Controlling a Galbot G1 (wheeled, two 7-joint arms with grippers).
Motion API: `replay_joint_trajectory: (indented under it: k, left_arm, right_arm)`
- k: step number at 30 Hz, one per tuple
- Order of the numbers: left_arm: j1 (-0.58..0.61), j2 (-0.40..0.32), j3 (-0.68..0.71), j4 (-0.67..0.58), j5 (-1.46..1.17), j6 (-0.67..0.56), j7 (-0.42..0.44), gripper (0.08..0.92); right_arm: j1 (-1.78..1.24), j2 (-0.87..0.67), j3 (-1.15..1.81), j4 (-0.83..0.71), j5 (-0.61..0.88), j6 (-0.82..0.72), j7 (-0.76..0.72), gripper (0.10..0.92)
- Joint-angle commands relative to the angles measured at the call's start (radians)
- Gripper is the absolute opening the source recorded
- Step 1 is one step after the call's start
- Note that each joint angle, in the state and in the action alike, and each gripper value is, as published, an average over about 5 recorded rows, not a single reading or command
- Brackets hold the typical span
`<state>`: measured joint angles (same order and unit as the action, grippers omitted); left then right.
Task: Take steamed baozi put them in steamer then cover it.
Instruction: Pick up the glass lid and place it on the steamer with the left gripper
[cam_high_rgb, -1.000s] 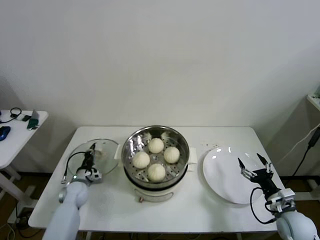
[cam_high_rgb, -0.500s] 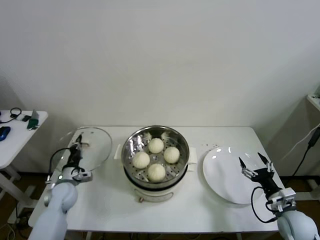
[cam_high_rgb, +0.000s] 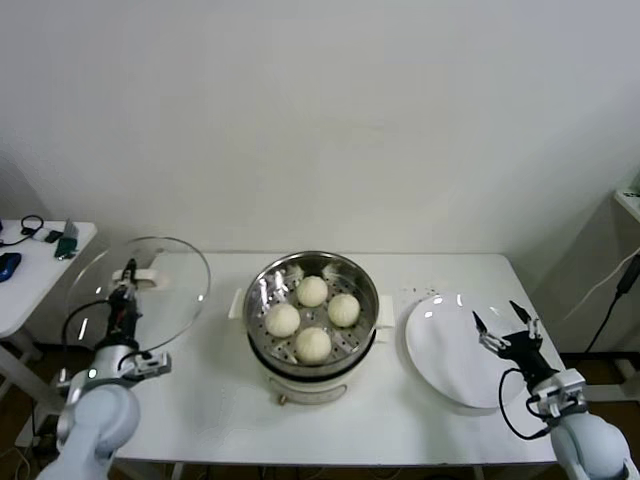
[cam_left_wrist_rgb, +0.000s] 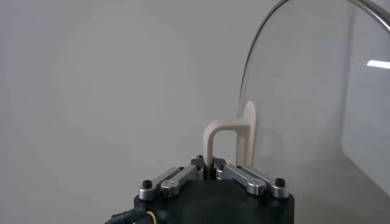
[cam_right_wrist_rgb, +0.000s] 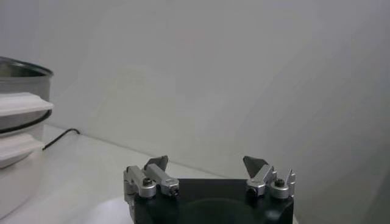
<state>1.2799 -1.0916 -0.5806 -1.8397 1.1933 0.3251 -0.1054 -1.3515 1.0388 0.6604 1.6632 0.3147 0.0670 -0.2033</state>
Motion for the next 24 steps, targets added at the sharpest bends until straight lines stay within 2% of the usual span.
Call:
replay_joint_trajectory:
  k: [1,5,9,12,19,24]
  left_arm:
    - [0.076,0.142,0.145,-0.311,-0.034,0.216,0.065,0.150]
    - [0.046,0.191,0.248,-0.335,-0.036,0.275,0.102,0.150]
    - [-0.015,0.181,0.357,-0.332,-0.014,0.317,0.146,0.150]
    - [-0.079,0.143,0.437,-0.314,0.009,0.348,0.190,0.150]
    - [-0.236,0.005,0.585,-0.232,0.083,0.409,0.317,0.150]
    - [-0.327,-0.073,0.640,-0.185,0.134,0.423,0.385,0.150]
  right_arm:
    - [0.043,-0.002,-0.049,-0.012,-0.012,-0.004,0.008,0.823]
    - [0.058,0.002,-0.065,-0.023,-0.018,-0.005,0.011,0.823]
    - [0.071,0.011,-0.069,-0.038,-0.025,-0.003,0.010,0.823]
    - [0.079,0.022,-0.073,-0.045,-0.034,-0.003,0.011,0.823]
    - [0.092,0.045,-0.078,-0.063,-0.059,0.002,0.013,0.823]
    - [0.095,0.048,-0.070,-0.072,-0.064,0.005,0.013,0.823]
